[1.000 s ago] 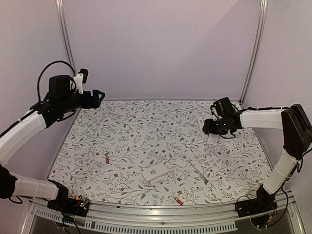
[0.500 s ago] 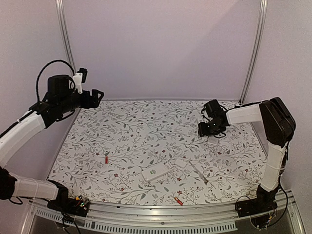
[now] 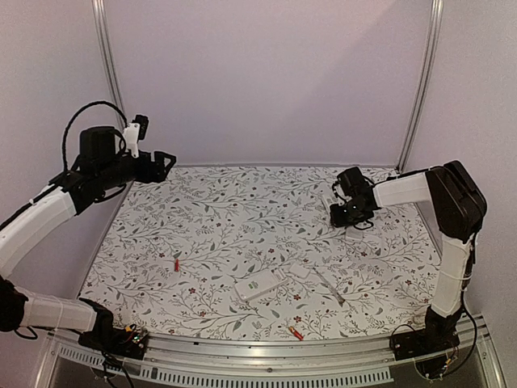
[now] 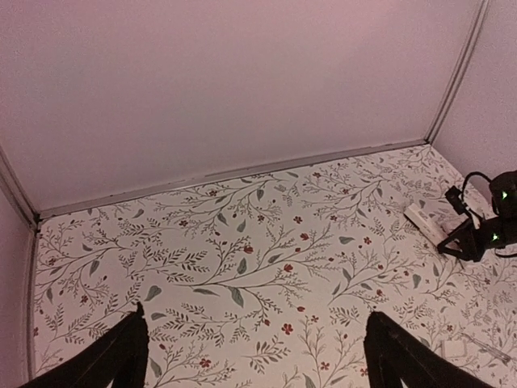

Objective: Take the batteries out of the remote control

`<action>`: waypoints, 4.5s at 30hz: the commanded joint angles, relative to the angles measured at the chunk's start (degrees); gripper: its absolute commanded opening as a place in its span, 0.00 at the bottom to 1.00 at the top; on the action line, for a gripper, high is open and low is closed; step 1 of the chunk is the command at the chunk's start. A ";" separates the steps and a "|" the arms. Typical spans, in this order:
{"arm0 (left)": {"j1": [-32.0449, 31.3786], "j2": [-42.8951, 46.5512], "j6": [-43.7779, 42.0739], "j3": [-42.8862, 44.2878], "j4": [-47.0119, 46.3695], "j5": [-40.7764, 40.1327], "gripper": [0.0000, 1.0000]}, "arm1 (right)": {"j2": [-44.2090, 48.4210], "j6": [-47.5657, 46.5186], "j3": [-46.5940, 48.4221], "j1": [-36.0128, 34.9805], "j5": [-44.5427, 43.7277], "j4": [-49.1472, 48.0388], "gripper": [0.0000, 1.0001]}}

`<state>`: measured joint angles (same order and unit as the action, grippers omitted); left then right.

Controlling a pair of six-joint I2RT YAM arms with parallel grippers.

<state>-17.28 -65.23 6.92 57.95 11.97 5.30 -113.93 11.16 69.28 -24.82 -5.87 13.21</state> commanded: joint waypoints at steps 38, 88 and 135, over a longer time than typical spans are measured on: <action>-15.27 -8.02 4.49 -4.43 -19.09 52.37 0.89 | 23.65 -10.34 6.57 -24.29 47.97 1.12 0.00; -20.34 4.87 -3.21 -14.76 -29.54 29.64 0.00 | 33.40 40.71 -17.92 -18.37 33.46 -35.87 0.89; -27.20 2.48 -11.91 -13.74 -21.72 22.41 0.21 | 24.69 53.26 -14.66 -22.32 43.04 -43.98 0.00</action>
<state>-43.22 -60.14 -4.49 41.47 -12.73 26.57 -89.25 68.38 55.83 -44.91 36.40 -33.87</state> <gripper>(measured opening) 0.266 0.238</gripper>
